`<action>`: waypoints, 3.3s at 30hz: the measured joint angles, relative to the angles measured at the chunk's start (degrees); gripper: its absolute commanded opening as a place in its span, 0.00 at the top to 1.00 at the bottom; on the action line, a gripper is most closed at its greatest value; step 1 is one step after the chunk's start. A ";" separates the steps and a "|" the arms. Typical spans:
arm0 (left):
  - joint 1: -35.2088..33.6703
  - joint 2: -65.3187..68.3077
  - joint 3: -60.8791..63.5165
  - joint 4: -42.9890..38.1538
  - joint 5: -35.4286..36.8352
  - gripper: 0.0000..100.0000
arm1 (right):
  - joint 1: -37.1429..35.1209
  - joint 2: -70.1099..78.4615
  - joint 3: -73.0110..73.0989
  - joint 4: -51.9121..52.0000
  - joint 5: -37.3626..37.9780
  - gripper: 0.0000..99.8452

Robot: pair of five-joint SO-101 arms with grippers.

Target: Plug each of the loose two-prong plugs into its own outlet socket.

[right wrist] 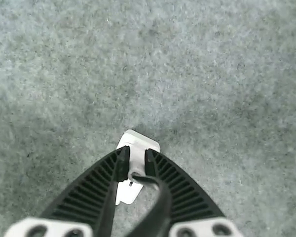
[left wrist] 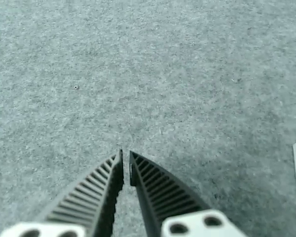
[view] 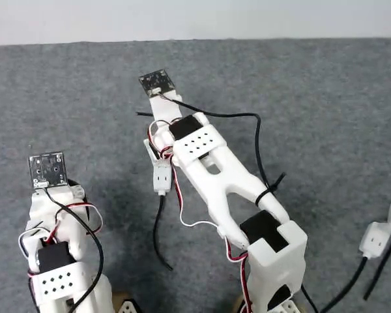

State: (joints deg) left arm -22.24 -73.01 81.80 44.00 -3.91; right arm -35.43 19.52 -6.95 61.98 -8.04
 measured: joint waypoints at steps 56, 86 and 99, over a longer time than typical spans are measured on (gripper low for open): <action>-3.08 0.00 0.00 -2.73 0.00 0.99 | -2.64 -0.35 3.34 12.31 -4.13 0.99; -0.26 1.05 -0.18 2.29 3.87 0.99 | -2.73 -20.75 36.66 -9.41 -10.29 0.92; -3.08 26.29 -11.87 -0.62 0.35 0.99 | -1.14 -19.52 32.53 -3.25 -11.52 0.86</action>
State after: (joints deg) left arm -25.32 -46.73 69.93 43.38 -3.56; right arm -36.57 0.00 25.58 58.73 -19.56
